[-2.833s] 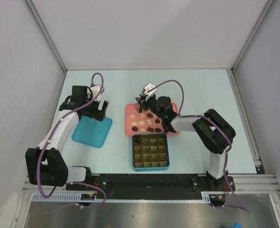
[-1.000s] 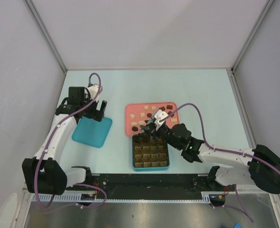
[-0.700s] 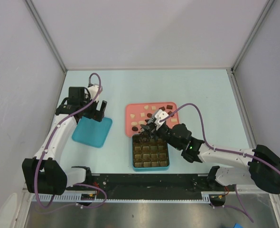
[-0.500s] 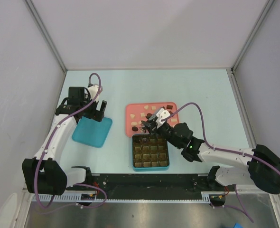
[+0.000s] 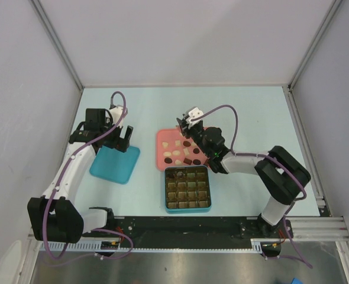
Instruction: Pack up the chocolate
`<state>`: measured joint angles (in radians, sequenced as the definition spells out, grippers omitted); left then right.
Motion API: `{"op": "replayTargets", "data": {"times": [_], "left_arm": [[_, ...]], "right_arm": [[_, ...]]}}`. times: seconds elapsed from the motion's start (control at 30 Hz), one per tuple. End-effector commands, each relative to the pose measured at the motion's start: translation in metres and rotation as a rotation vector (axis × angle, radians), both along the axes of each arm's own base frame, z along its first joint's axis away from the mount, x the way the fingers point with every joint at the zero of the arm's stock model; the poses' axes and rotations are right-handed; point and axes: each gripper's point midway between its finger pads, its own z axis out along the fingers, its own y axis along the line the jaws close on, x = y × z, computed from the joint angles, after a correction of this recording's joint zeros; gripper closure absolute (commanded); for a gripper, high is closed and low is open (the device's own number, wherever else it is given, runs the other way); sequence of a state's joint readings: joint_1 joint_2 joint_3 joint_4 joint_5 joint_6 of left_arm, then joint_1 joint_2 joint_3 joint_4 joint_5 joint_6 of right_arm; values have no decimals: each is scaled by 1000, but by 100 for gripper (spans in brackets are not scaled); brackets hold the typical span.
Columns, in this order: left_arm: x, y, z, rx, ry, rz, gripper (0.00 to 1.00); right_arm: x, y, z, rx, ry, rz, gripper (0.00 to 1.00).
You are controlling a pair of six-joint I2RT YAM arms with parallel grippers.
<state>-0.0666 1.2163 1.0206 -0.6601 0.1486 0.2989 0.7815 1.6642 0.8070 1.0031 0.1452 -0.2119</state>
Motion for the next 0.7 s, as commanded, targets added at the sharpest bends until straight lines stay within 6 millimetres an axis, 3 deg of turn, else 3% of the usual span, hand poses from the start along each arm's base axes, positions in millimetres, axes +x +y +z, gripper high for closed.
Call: {"op": "replayTargets", "data": {"times": [0.0,0.23,0.67], "left_arm": [[5,7,15,30,-50,4,0],[8,6,13,31,-47,1,0],[8,8,12,41,-43,5,0]], "right_arm": [[24,0,38,101,-117,-30,62],[41,-4,13,96,-77,-62,53],[46,-2,-15,77,-12,-59,53]]}}
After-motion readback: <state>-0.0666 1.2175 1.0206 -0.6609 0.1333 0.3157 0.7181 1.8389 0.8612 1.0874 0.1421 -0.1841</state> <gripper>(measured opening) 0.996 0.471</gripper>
